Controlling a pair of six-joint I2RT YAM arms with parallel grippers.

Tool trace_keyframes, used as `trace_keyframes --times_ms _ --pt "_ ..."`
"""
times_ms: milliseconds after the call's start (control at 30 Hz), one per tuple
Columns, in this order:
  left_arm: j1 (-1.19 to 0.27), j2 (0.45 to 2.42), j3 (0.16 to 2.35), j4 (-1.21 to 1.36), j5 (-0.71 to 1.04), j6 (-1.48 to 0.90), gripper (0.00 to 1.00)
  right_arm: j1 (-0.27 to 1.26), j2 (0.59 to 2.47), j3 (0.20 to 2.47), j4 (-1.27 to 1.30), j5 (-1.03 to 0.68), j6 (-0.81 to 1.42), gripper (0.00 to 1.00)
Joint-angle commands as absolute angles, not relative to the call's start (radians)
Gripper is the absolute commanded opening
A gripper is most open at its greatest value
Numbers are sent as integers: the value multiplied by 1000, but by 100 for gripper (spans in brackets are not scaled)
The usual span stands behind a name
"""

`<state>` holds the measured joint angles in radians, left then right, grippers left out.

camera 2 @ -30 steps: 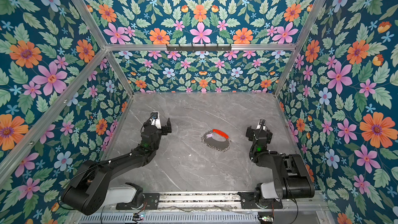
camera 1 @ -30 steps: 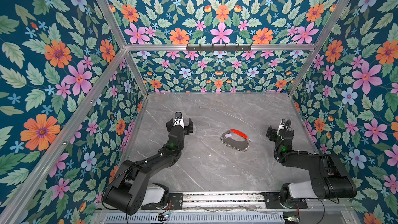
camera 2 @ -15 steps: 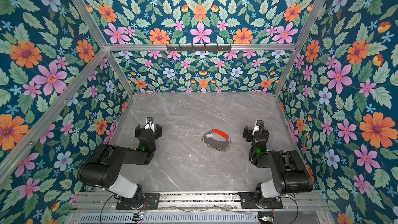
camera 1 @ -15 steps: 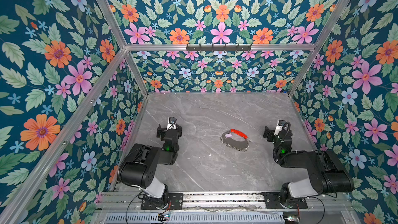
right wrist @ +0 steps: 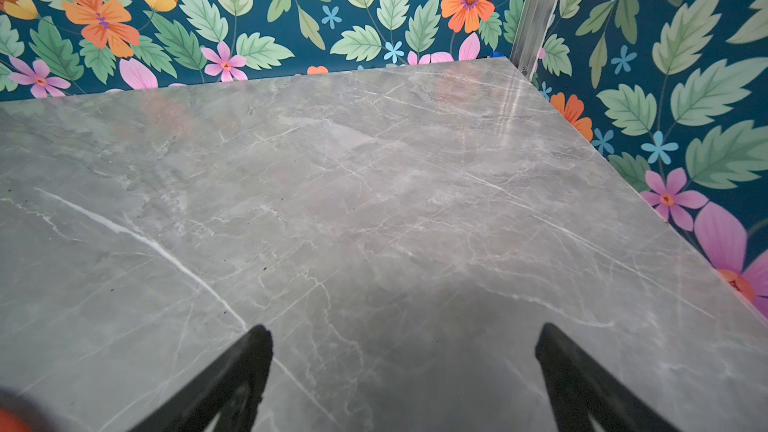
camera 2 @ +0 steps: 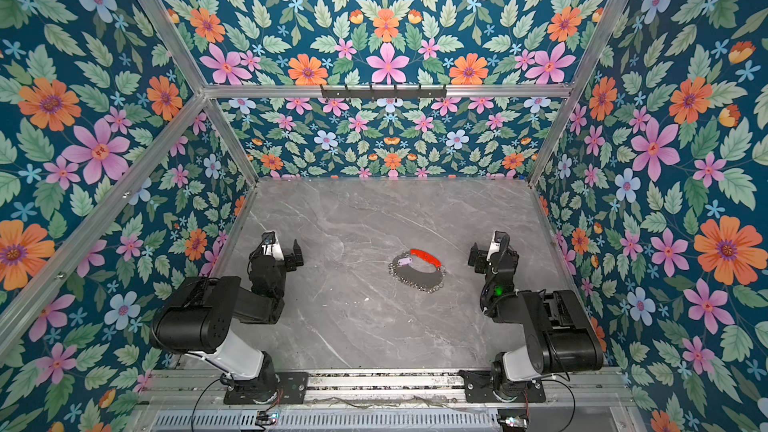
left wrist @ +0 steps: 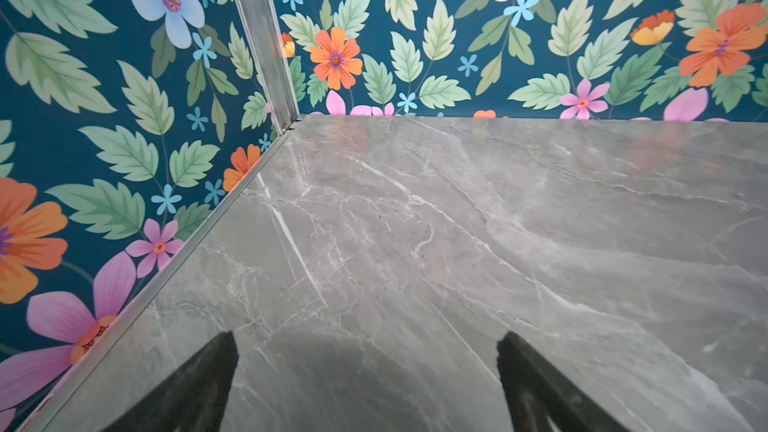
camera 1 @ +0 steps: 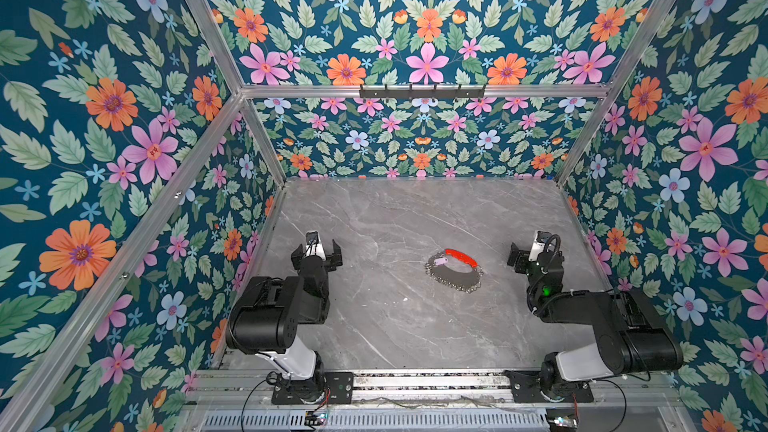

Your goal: Put the keys on the keyring

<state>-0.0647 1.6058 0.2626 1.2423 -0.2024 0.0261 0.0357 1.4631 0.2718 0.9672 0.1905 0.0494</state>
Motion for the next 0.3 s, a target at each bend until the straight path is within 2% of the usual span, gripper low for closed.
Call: trace_keyframes --times_ms 0,267 --pt "-63 1607 265 1269 -177 17 100 32 1463 281 985 179 40 99" --pt "-61 1606 268 1262 -168 15 100 7 1457 288 964 129 47 99"
